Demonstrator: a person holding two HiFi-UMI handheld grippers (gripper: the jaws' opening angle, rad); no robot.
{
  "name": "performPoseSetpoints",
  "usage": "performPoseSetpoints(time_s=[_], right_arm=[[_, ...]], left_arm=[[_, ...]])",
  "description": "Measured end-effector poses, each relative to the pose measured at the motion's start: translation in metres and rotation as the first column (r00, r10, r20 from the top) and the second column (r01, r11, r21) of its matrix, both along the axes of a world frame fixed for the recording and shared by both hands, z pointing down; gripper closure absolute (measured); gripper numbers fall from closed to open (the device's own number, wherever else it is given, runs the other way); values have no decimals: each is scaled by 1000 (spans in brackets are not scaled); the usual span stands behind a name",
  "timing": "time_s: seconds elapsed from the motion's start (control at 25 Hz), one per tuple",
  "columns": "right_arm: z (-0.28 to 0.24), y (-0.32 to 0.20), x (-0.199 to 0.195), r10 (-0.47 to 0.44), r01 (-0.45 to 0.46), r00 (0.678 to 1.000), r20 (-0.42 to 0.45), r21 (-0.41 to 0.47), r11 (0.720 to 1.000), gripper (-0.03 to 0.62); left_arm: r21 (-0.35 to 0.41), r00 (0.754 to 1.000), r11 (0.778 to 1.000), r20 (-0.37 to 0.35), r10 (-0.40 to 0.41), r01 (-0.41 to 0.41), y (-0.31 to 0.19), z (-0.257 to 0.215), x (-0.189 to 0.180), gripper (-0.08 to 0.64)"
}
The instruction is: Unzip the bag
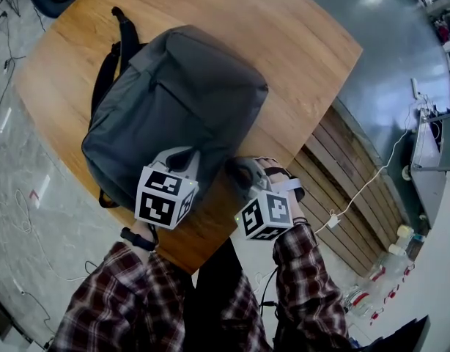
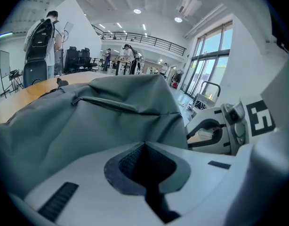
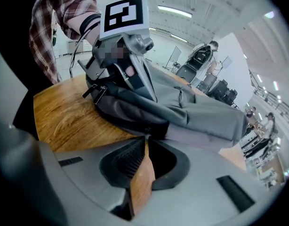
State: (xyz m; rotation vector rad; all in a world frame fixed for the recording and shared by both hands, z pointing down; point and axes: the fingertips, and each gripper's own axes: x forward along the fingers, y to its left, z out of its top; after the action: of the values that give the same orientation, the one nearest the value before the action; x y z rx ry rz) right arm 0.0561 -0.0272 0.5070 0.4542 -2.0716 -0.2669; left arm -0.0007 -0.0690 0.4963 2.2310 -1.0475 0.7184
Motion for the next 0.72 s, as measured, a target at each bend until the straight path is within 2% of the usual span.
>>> performPoseSetpoints(time_s=[0.12,0.24,0.4,0.56,0.72], right_arm=[[-5,-7,-3,17,-17,1000,5,51,999,573],[-10,-12,0,37,-38,999,8,66,997,559],[-2,-12,-4,-19,22,999,-50,49,999,517],[5,-13,-6,-77,82,991,-111,40,996,514],[4,-14,-6,-58,60,991,-122,10,998,516]], left_arm=[[3,1000,1000,-3,-1,1,0,0,0,553],[4,1000,1000,-5,-1,1,0,0,1,554],[9,1000,1000,6,0,0,0,0,0,554],[13,1000,1000,14,0,0,1,0,2,554],[14,1000,1000,28,-3,2,0,3,0,554]])
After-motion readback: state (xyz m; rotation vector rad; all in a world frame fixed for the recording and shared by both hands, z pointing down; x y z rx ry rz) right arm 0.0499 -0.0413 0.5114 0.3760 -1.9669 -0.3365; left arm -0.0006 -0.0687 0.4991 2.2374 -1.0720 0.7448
